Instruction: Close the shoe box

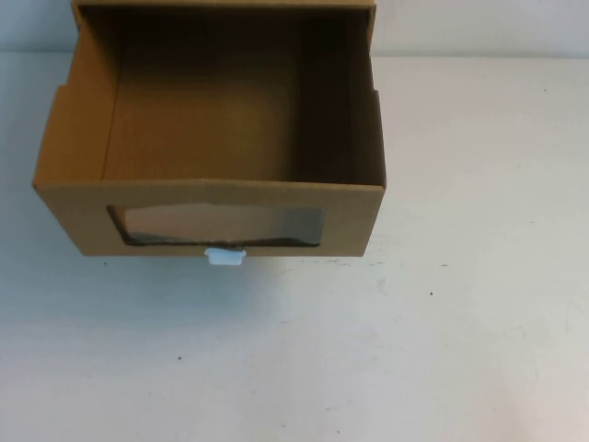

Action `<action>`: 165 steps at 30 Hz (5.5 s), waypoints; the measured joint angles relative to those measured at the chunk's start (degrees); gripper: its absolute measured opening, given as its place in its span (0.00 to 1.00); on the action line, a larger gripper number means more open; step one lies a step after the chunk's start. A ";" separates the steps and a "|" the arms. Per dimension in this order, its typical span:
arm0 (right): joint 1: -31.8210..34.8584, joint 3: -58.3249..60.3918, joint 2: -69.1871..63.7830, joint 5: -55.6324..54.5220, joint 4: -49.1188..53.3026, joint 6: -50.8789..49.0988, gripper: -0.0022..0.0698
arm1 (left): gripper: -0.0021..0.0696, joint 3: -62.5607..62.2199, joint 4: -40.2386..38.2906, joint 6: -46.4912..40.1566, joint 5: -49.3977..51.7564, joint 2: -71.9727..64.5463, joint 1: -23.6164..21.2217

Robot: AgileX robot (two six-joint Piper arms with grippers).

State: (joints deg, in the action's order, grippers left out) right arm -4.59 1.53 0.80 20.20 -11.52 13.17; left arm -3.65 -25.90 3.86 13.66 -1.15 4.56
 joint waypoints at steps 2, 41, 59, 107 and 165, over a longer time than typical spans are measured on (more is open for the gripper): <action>0.00 0.00 0.00 0.00 0.00 0.00 0.01 | 0.02 -5.01 0.00 -1.47 3.59 -3.78 0.00; 0.00 0.00 0.00 0.00 0.00 0.00 0.01 | 0.02 -125.76 -16.04 -40.70 48.86 -112.93 1.32; 0.00 0.00 0.00 -3.95 -9.54 0.00 0.01 | 0.02 -126.22 -12.24 -39.64 46.52 -116.98 4.43; -39.57 -67.56 -73.01 18.43 -6.14 -6.11 0.01 | 0.02 -126.73 -14.58 -33.58 49.11 -117.41 2.28; -41.31 -88.47 -97.52 13.52 -13.98 1.64 0.01 | 0.02 -126.73 -15.17 -33.58 50.56 -117.41 2.28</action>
State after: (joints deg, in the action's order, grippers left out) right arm -45.91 -86.94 -96.73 33.72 -25.50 14.81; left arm -130.38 -41.07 -29.72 64.23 -118.56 6.84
